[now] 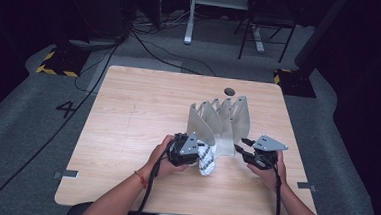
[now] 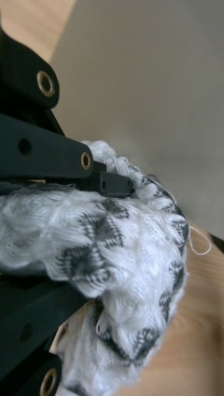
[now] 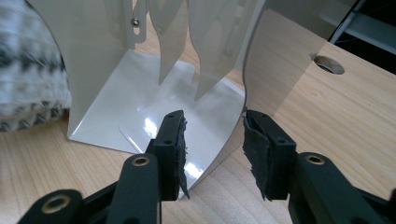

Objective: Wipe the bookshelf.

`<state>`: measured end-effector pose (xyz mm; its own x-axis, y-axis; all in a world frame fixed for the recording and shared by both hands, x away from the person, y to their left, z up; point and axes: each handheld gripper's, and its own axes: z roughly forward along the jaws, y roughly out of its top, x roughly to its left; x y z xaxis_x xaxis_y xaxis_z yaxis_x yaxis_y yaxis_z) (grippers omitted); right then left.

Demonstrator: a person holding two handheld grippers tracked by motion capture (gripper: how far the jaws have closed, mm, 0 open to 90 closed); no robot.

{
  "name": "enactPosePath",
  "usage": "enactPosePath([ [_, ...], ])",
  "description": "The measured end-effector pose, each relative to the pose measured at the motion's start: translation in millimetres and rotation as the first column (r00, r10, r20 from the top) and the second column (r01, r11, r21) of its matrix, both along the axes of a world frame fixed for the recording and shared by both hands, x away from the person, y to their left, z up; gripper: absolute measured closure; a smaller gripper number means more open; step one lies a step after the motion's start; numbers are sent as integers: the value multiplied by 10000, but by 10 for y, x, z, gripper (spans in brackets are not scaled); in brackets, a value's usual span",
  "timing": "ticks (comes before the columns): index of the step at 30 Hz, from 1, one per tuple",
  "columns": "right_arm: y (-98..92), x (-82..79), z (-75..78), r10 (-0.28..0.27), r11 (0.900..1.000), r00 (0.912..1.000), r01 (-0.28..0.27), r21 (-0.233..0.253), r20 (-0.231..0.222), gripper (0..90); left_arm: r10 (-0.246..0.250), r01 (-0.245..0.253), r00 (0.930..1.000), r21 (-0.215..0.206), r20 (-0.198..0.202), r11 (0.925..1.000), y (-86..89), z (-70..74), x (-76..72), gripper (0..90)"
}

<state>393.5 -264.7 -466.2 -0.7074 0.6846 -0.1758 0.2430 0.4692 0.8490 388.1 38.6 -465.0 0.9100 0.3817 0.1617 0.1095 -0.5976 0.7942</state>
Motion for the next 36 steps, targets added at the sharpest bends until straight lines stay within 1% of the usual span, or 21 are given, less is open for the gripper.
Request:
enactPosePath([
  [3, -6, 6, -4, 11, 10000, 10000, -11, 6, 4, 590, 239, -233, 9996, 416, -162, 9989, 31, -90, 103, 734],
  [5, -6, 6, -6, -3, 10000, 10000, 3, -7, -36, 590, 418, -406, 9984, 326, -368, 9986, 59, -111, 152, 731],
  [9, -8, 10, -9, -1, 10000, 10000, 1, -14, -48, 589, 602, -594, 9981, 461, -157, 9972, 82, -85, 180, 727],
  [11, -7, 9, -9, -3, 10000, 10000, 3, -29, -51, 589, 1050, -1050, 9945, 393, 9, 9937, 133, -36, 212, 727],
  [13, -10, 6, -5, 13, 10000, 10000, -13, -18, -59, 590, 1383, -1391, 9897, 208, 367, 9901, 174, 13, 229, 728],
  [14, -12, 4, -2, 22, 10000, 10000, -22, -12, -34, 591, 1492, -1498, 9880, 127, 388, 9886, 194, 48, 237, 731],
  [15, -14, 4, 0, 12, 10000, 10000, -12, 1, -23, 591, 1653, -1651, 9857, -75, 331, 9862, 216, 86, 253, 731],
  [17, -16, 3, -1, -16, 10000, 10000, 16, 16, -44, 591, 1981, -1955, 9789, -523, 500, 9793, 267, 170, 268, 733],
  [20, -18, -1, 4, -45, 10000, 10000, 45, 0, -49, 591, 2290, -2233, 9722, -1009, 486, 9695, 342, 301, 285, 735],
  [23, -25, -6, 12, -4, 10000, 10000, 5, 53, -69, 596, 2213, -2118, 9724, -1178, 735, 9702, 374, 431, 267, 736],
  [24, -24, -8, 13, -6, 10000, 10000, 6, 50, -74, 596, 2123, -1988, 9732, -1396, 889, 9700, 379, 506, 251, 735],
  [26, -15, -9, 15, 17, 10000, 10000, -17, 40, -82, 596, 1933, -1765, 9758, -1531, 1024, 9723, 360, 584, 227, 736],
  [27, -12, -10, 16, 31, 10000, 10000, -31, 7, -59, 596, 1853, -1654, 9755, -1597, 1188, 9732, 344, 625, 204, 736],
  [29, -7, -15, 18, 44, 10000, 10000, -44, 13, -62, 594, 1562, -1295, 9782, -1864, 1368, 9739, 317, 692, 153, 736],
  [30, -8, -16, 19, 37, 10000, 10000, -37, 12, -47, 592, 1479, -1173, 9766, -1896, 1563, 9748, 297, 714, 121, 735],
  [31, -8, -16, 19, 37, 10000, 10000, -37, 12, -47, 592, 1479, -1173, 9766, -1896, 1563, 9748, 297, 714, 121, 736],
  [32, -16, -13, 18, 28, 10000, 10000, -28, 56, 3, 588, 1158, -834, 9788, -1878, 1688, 9787, 258, 736, 63, 736],
  [33, -19, -14, 17, 6, 10000, 10000, -5, 70, -31, 588, 1158, -834, 9788, -1878, 1688, 9787, 258, 736, 63, 736],
  [34, -25, -9, 15, 20, 10000, 10000, -20, 40, -8, 588, 902, -581, 9814, -1856, 1697, 9809, 214, 718, 21, 736],
  [35, -25, -9, 15, 20, 10000, 10000, -20, 40, -8, 588, 902, -581, 9814, -1856, 1697, 9809, 214, 718, 21, 735],
  [36, -27, -9, 11, 27, 10000, 10000, -27, 42, -40, 587, 618, -323, 9845, -1767, 1639, 9837, 176, 676, -3, 734],
])
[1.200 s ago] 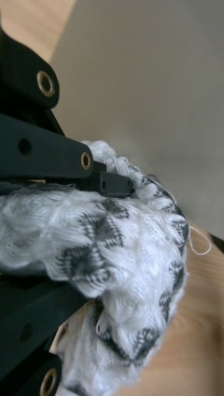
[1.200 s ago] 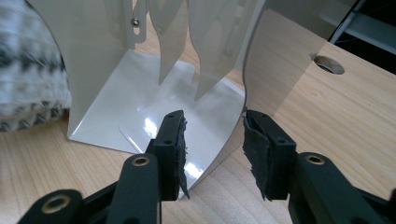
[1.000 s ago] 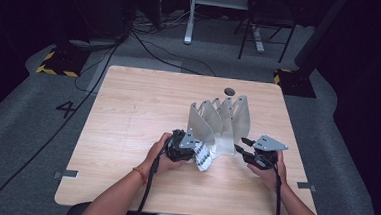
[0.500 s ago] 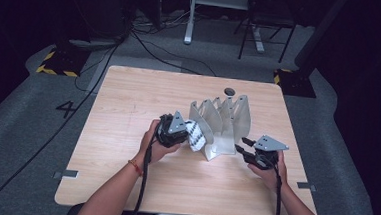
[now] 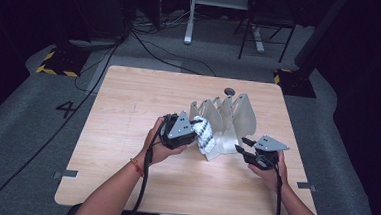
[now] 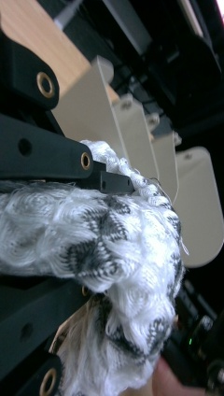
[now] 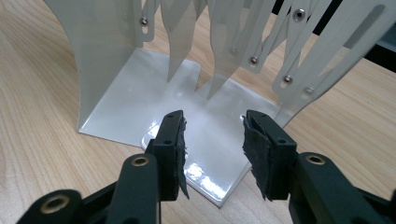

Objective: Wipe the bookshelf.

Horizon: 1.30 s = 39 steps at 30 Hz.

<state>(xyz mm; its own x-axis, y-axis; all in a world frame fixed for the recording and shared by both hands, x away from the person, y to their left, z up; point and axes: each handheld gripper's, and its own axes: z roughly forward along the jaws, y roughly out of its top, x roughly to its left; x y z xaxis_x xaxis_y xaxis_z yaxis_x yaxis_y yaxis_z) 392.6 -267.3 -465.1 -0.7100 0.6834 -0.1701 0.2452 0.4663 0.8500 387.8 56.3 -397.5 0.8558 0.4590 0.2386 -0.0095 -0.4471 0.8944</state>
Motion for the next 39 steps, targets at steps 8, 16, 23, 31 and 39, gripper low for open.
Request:
enactPosePath([
  [8, -11, -3, -10, -22, 10000, 10000, 22, -26, -29, 582, -332, 400, 9977, 1191, -583, 9921, -112, -298, -12, 729],
  [16, -53, -6, -30, -134, 9998, 9999, 132, -135, -106, 574, 715, -302, 9867, 2678, -1458, 9630, -65, -781, 185, 733],
  [23, -75, -2, -42, -225, 9996, 9996, 223, -150, -142, 569, 1338, -1074, 9846, 2148, -1124, 9707, 11, -668, 297, 735],
  [31, -74, -6, -42, -198, 9996, 9997, 195, -187, -145, 568, 1685, -1653, 9843, 605, -521, 9844, 114, -276, 332, 734],
  [39, -78, -7, -38, -183, 9996, 9998, 180, -240, -94, 567, 978, -979, 9952, 107, 55, 9951, 19, -10, 169, 735],
])
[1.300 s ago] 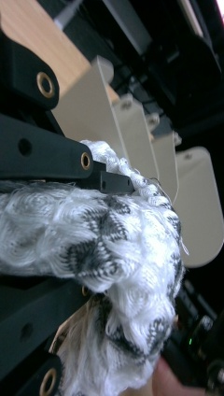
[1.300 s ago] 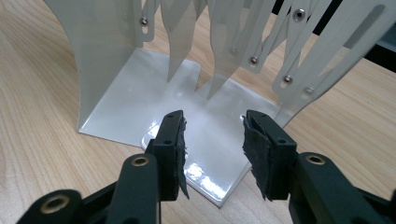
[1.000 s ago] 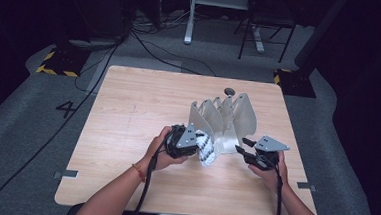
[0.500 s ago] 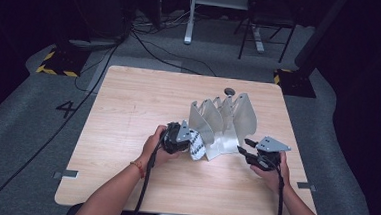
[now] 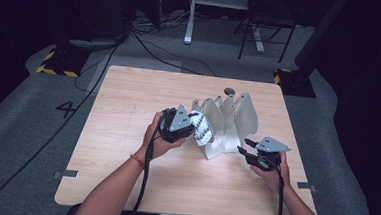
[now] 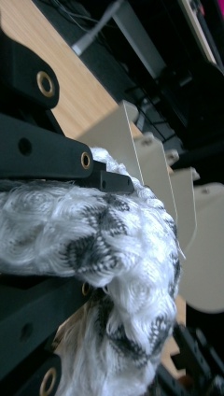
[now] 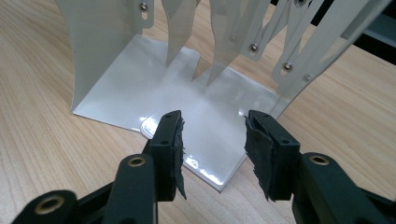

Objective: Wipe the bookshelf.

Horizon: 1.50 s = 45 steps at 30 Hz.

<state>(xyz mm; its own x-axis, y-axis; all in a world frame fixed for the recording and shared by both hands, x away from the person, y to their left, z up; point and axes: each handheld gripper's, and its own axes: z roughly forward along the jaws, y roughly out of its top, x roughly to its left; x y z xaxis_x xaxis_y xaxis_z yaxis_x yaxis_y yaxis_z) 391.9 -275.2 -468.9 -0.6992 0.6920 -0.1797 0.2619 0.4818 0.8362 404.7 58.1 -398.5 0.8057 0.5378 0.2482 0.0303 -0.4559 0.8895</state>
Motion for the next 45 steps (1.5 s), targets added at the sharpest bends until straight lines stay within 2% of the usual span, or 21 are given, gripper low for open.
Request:
enactPosePath([
  [4, -5, 2, 3, 0, 10000, 10000, 0, 20, 25, 567, -676, 677, 9977, 241, -82, 9974, -118, -64, -91, 731],
  [5, -5, 2, 3, 0, 10000, 10000, 0, 20, 25, 567, -676, 677, 9977, 241, -82, 9974, -118, -64, -91, 729],
  [6, -8, 2, 1, 7, 10000, 10000, -7, 0, 5, 565, -935, 945, 9954, 470, -230, 9944, -178, -130, -120, 728],
  [7, -9, 2, 1, 8, 10000, 10000, -8, 0, -3, 565, -935, 945, 9954, 470, -230, 9944, -178, -130, -120, 727],
  [9, -12, 2, 0, -13, 10000, 10000, 13, -3, -37, 565, -1107, 1153, 9922, 841, -572, 9898, -243, -276, -117, 727],
  [14, -12, 3, -3, -19, 10000, 10000, 19, -3, -27, 565, -815, 979, 9898, 1423, -1167, 9850, -275, -546, -13, 727],
  [15, -12, 3, -3, -19, 10000, 10000, 19, -3, -27, 565, -815, 979, 9898, 1423, -1167, 9850, -275, -546, -13, 727],
  [18, -6, 5, -7, -16, 10000, 10000, 16, -11, -28, 565, -291, 596, 9866, 1886, -1605, 9803, -242, -720, 116, 726],
  [19, -6, 5, -7, -16, 10000, 10000, 16, -11, -28, 565, -291, 596, 9866, 1886, -1605, 9803, -242, -720, 116, 725],
  [20, -10, 2, -4, -9, 10000, 10000, 9, -11, -32, 565, -68, 397, 9857, 1926, -1684, 9805, -191, -748, 160, 724],
  [26, -36, 8, -11, -62, 10000, 10000, 62, 1, -77, 565, 562, -201, 9835, 2046, -1719, 9786, 18, -707, 214, 724],
  [30, -46, 5, -12, -102, 9999, 9999, 102, -33, -75, 565, 674, -316, 9853, 2205, -1568, 9749, 124, -645, 174, 724],
  [33, -52, 7, -16, -121, 9999, 9999, 121, -30, -91, 564, 654, -294, 9852, 2201, -1582, 9750, 198, -606, 126, 724],
  [36, -54, 5, -18, -104, 9999, 9999, 103, -58, -109, 564, 754, -395, 9857, 2285, -1507, 9728, 271, -606, 84, 723],
  [44, -62, 2, -48, -91, 9998, 9998, 87, -191, -201, 564, 1175, -824, 9810, 2164, -1545, 9728, 505, -612, 23, 718],
  [45, -59, 2, -54, -70, 9998, 9997, 65, -208, -220, 563, 1385, -1046, 9783, 2100, -1539, 9721, 582, -605, 17, 718],
])
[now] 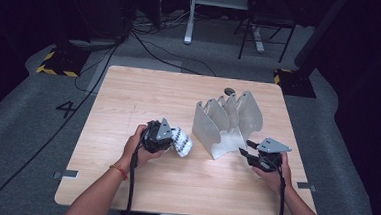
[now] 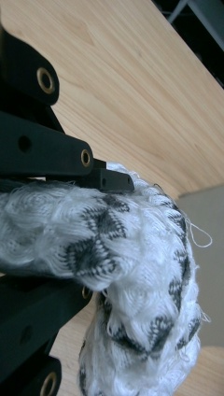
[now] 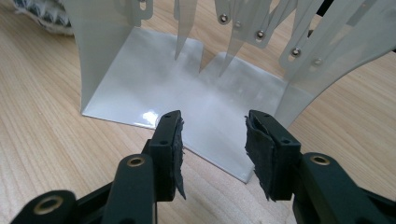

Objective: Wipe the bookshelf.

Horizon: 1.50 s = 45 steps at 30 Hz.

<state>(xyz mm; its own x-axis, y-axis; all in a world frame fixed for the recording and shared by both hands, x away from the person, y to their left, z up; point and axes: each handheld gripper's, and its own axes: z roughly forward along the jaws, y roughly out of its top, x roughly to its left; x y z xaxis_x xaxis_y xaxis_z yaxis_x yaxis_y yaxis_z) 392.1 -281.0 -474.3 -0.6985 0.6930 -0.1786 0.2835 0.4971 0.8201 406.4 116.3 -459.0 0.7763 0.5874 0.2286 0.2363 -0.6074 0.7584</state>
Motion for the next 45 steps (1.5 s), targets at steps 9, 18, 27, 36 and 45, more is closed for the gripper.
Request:
enactPosePath([
  [9, 27, 8, -41, 67, 9998, 9999, -70, -185, -148, 561, 982, -985, 9951, 398, 101, 9943, 375, -30, 59, 708],
  [18, 44, 8, -72, 133, 9994, 9994, -143, -324, -321, 553, 2034, -2023, 9778, 278, -495, 9789, 683, -202, 191, 694],
  [27, 55, 13, -105, 244, 9977, 9980, -280, -613, -590, 542, 2285, -2254, 9625, 382, -1463, 9735, 692, -344, 257, 549],
  [36, 19, 31, -106, 337, 9957, 9952, -413, -824, -916, 530, 2504, -2468, 9606, 440, -1202, 9681, 703, -225, 187, 391],
  [45, -9, 28, -41, 388, 9938, 9954, -476, -1006, -874, 517, 2441, -2418, 9612, 337, -1287, 9698, 770, -45, -39, 280],
])
